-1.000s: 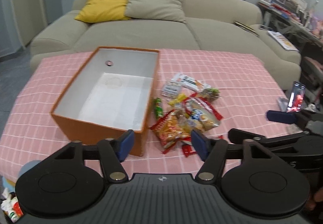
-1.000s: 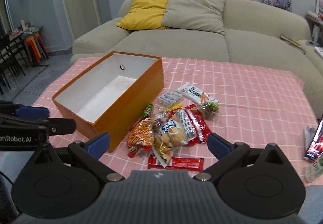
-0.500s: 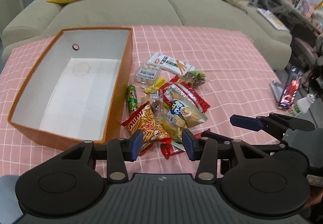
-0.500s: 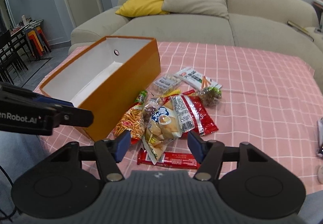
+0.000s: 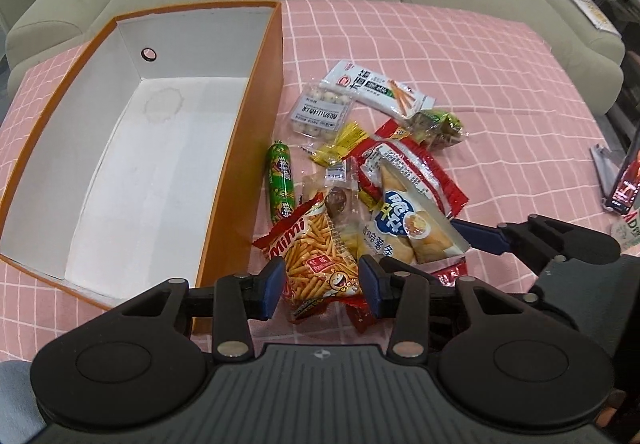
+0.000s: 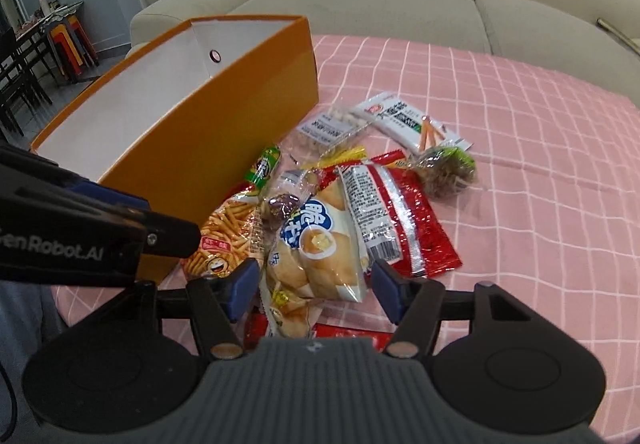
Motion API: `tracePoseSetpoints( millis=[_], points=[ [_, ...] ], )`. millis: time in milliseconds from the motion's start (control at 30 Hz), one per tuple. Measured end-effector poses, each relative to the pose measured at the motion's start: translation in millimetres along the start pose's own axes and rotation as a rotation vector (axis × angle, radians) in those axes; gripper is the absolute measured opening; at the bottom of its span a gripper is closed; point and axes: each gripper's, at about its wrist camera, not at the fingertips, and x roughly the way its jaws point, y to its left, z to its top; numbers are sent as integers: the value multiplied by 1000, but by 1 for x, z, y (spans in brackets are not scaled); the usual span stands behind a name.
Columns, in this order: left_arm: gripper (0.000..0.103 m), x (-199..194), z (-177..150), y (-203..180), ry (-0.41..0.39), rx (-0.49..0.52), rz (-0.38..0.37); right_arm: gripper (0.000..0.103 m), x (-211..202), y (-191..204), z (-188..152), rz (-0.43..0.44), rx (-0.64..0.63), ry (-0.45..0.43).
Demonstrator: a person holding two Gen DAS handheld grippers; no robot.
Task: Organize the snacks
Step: 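Grasp the red Mimi bag with the left gripper while the right grasps the white-blue bread bag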
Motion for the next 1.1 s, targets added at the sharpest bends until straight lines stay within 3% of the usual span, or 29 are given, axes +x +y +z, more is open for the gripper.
tracePoseSetpoints(
  millis=[167,333,533,900,1100],
  points=[
    [50,10,7,-3,57,6,20,58,14,-5,0,11,4,21],
    [54,22,13,-4,106,-16,52,44,14,-16,-3,44,42,13],
    [60,40,17,-12,138,-4,93,36,0,-25,-7,40,69,-11],
    [66,73,16,-31,179,61,155,36,-11,-45,-15,34,116,-29],
    [57,76,12,-38,168,116,169,36,-9,-42,-18,29,106,-30]
  ],
)
